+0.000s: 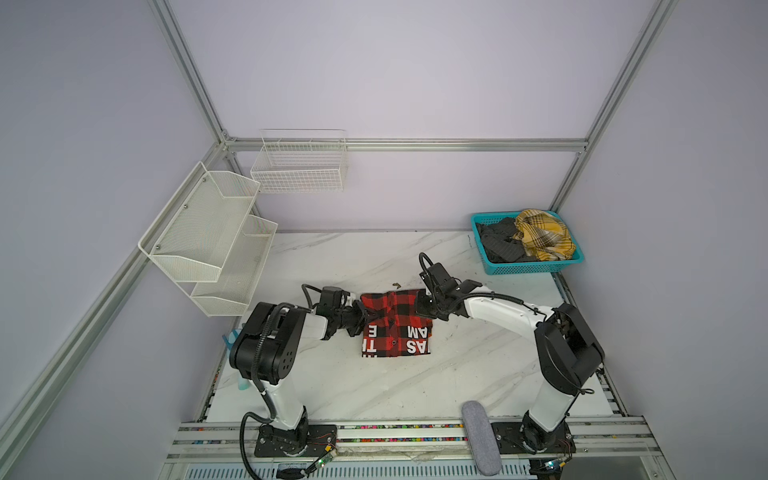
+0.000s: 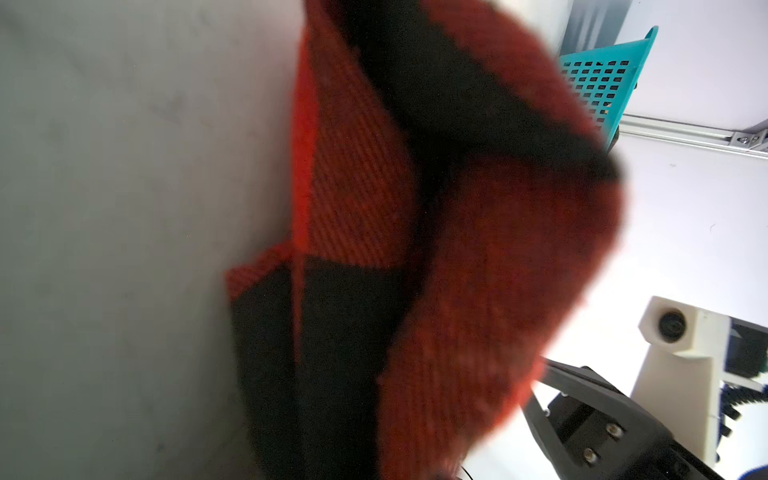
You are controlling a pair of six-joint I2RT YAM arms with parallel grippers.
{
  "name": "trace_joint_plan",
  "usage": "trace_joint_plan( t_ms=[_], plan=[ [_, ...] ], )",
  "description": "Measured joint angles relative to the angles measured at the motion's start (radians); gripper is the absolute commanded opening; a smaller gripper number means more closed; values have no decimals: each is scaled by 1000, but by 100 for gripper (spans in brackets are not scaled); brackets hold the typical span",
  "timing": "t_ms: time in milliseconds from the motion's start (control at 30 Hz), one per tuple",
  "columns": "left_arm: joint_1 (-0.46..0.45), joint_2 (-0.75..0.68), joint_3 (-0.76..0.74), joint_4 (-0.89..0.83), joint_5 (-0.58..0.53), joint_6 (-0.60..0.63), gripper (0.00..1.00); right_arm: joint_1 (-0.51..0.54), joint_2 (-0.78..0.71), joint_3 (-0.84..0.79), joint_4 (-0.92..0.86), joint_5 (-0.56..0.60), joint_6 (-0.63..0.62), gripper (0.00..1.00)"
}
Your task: Fold and stack the long sleeve shirts
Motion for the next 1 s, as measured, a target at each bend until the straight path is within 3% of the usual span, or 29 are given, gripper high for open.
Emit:
trace_joint_plan(
  t_ms=[200, 367, 533, 667, 800, 1000],
  plan=[
    [14, -2, 0, -6, 14, 2, 0, 0, -20, 0, -11, 23, 6, 11],
    [68, -55, 2, -102, 26, 54, 0, 0, -39, 0, -26, 42, 12, 11],
    [134, -200, 110, -467, -59, 241, 0, -2, -90, 0, -28, 53, 16, 11],
    [139, -289, 345, -841, -314, 432, 0, -7, -114, 0, -28, 63, 15, 11],
    [138, -346, 566, -1123, -693, 578, 0, -12, -127, -2, -27, 64, 11, 11],
    [101, -385, 669, -1371, -1194, 682, 0, -28, -155, -47, -10, 57, -2, 10]
  ],
)
